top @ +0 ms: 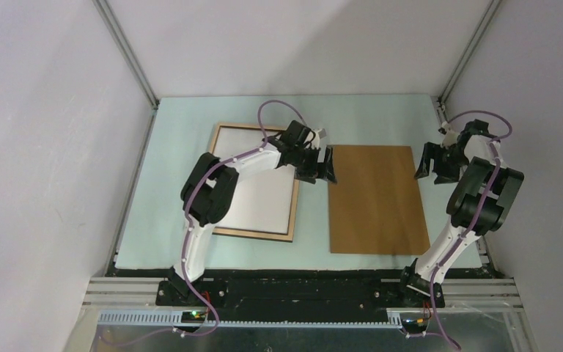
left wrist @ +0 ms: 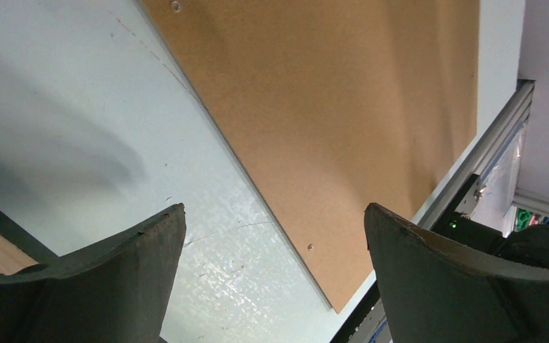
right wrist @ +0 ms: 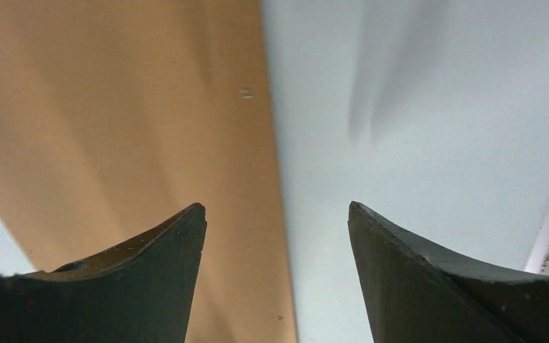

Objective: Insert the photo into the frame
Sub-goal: Turn over the photo frame item at the center of the board.

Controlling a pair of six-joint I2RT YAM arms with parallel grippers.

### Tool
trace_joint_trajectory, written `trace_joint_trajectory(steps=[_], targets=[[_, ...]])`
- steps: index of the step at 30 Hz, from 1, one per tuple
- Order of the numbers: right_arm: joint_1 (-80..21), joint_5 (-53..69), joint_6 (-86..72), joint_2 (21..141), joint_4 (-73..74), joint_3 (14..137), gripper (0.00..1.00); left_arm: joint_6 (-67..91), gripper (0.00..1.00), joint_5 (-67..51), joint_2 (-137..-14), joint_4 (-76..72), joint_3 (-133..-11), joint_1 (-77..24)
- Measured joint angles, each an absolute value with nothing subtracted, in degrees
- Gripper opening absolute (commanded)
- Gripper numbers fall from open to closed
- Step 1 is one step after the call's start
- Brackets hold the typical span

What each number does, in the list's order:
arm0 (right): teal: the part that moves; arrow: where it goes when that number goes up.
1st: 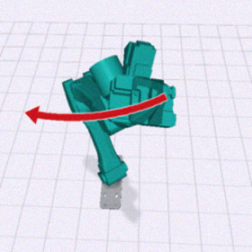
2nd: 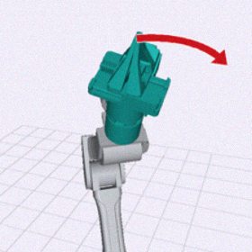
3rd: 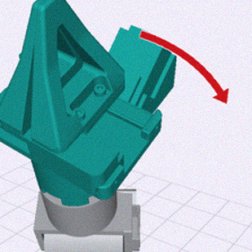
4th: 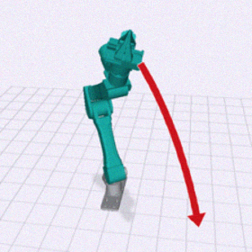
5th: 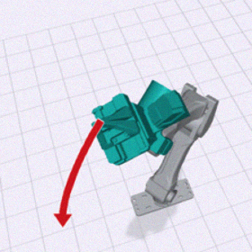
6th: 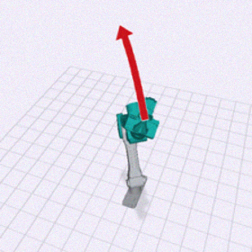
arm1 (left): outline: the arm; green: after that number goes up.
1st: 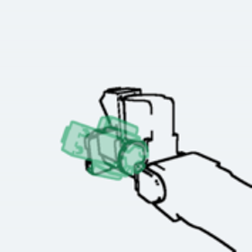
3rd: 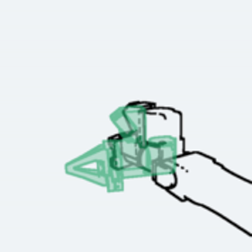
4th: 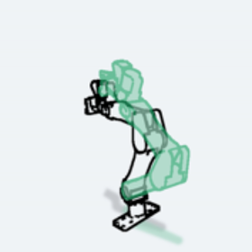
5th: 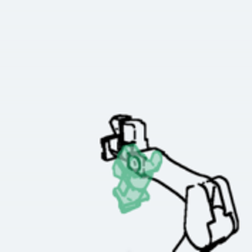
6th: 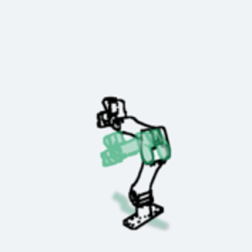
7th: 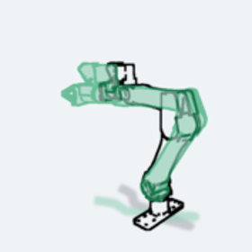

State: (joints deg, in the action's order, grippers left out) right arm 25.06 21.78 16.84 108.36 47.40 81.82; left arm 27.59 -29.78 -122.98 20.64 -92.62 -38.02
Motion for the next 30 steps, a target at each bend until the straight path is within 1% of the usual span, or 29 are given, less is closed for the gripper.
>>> trace_joint_trajectory(steps=[8, 17, 22, 30], targets=[[27.7, 20.0, 20.2, 114.1, 45.6, 81.4, 0.76, 28.6, 1.0, -29.1, -126.0, 20.4, -92.7, -39.4], [26.9, 23.6, 21.2, 114.9, 45.9, 82.1, 0.72, 30.1, 1.0, -29.4, -127.6, 19.1, -94.5, -41.7], [25.5, 26.1, 21.3, 116.0, 47.1, 83.1, 0.72, 30.5, 1.0, -30.2, -127.9, 18.2, -94.6, -42.7], [24.4, 26.9, 21.5, 116.8, 49.1, 84.3, 0.69, 30.6, 1.0, -30.3, -127.9, 18.1, -94.6, -42.7]])
